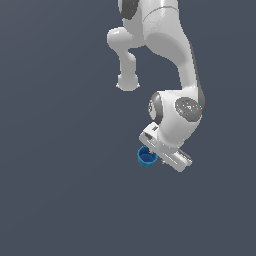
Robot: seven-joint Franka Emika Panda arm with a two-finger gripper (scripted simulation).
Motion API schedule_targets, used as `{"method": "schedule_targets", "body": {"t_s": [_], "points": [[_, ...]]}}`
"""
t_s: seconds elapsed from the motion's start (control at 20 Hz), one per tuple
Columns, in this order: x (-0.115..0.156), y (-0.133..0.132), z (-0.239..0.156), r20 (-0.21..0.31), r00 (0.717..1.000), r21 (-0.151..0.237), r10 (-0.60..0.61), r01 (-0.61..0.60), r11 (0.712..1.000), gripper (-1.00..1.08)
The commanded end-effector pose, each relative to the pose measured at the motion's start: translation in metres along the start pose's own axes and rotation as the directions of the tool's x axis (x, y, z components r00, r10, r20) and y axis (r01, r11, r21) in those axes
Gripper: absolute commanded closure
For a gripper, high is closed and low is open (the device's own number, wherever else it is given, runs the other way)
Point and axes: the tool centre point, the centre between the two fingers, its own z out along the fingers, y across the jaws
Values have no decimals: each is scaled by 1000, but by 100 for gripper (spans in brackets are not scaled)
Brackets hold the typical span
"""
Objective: Pick up the object and move it to a goal position.
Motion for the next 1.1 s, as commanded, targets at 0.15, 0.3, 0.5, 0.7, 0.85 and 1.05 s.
{"method": "schedule_targets", "body": {"t_s": [0.15,0.3,0.5,0.7,0.85,1.05], "points": [[0,0,8,0,1000,0,2,-2,1000,-20],[0,0,22,-1,1000,0,3,-3,1000,-20],[0,0,30,-1,1000,0,4,-4,1000,-20],[0,0,30,-1,1000,0,4,-4,1000,108],[0,0,30,-1,1000,0,4,-4,1000,108],[0,0,30,-1,1000,0,4,-4,1000,108]]}}
